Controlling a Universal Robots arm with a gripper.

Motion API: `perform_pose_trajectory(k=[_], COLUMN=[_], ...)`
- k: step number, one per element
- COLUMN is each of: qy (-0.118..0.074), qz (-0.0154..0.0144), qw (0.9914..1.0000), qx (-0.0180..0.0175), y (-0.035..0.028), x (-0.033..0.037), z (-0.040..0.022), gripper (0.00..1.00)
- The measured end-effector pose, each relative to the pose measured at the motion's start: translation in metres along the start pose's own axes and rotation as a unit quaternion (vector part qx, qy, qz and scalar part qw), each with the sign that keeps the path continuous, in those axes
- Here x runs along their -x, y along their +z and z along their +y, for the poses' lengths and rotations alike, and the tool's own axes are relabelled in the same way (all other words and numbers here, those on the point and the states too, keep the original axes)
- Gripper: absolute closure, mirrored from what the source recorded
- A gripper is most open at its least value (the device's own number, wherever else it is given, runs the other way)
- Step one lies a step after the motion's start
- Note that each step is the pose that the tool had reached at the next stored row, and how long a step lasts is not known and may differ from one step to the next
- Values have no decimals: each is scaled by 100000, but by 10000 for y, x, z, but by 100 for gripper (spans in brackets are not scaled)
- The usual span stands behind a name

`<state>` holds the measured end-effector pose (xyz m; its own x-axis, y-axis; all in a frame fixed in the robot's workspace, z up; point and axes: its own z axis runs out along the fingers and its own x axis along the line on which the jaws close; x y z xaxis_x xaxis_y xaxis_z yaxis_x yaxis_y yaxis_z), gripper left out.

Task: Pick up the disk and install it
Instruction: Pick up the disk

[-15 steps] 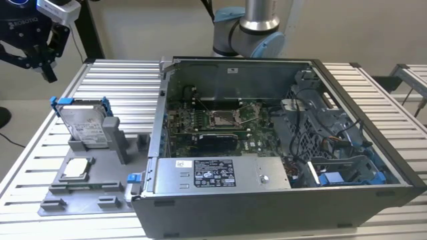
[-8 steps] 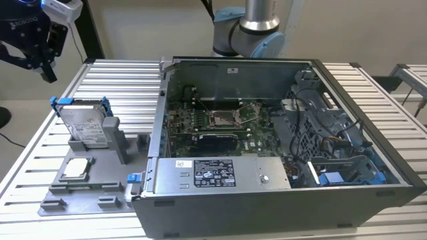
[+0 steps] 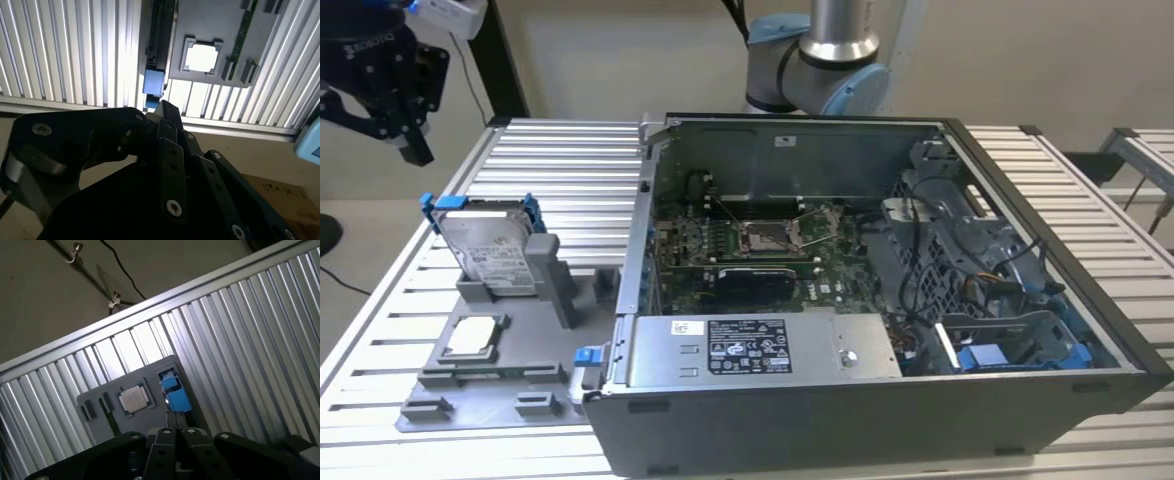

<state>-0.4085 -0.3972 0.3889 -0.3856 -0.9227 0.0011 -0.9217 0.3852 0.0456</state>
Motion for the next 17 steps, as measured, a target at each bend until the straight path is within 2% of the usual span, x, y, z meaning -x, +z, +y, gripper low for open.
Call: perform_pose_trajectory(k=[4, 9, 13, 17], qy=[-3591, -7532, -10427, -13582], qz=[81, -101, -70, 27], qw=[99935, 99709, 99446, 99064], qx=[-220, -1171, -1338, -1345], y=[-1, 2, 4, 7], x=[0, 0, 1, 1], z=[0, 0, 0, 1], gripper=[100, 100, 100, 100])
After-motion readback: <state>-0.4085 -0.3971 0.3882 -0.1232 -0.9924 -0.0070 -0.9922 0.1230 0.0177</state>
